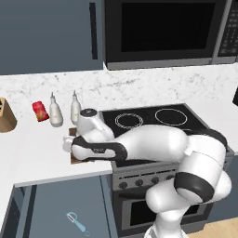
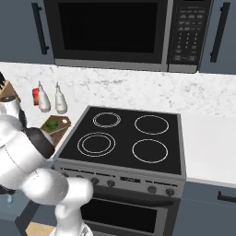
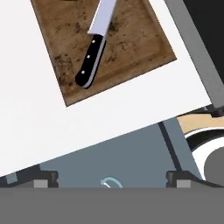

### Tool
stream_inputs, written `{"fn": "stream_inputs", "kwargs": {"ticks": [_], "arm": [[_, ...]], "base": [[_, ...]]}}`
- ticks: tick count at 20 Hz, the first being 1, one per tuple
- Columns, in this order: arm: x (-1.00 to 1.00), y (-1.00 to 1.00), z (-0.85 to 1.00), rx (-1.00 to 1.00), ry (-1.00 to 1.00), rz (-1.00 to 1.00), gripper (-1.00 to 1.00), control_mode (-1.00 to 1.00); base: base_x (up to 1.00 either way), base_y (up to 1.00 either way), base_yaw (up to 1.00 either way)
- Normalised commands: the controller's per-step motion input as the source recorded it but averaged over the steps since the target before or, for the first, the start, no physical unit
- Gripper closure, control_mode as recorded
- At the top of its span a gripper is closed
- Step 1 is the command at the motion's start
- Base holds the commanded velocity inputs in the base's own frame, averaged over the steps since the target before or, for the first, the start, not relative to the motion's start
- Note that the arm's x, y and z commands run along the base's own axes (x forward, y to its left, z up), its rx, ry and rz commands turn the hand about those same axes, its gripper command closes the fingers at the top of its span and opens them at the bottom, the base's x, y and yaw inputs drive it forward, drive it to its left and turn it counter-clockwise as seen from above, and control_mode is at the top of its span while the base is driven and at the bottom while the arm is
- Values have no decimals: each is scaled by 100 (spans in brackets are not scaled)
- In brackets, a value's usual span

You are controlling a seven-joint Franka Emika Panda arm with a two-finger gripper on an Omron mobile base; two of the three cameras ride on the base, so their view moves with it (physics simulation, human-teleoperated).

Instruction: Place the appropriate cutting tool for cutting the avocado skin on the cutting board.

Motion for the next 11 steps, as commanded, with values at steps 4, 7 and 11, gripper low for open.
{"fn": "stream_inputs", "kwargs": {"ticks": [4,7,11], "arm": [[-83,-49,35,1,-12,0,-100,-100],[-75,-72,32,1,-5,0,-100,-100],[-31,-92,42,0,0,0,-100,-100]], "base": [[0,0,0],[0,0,0],[0,0,0]]}}
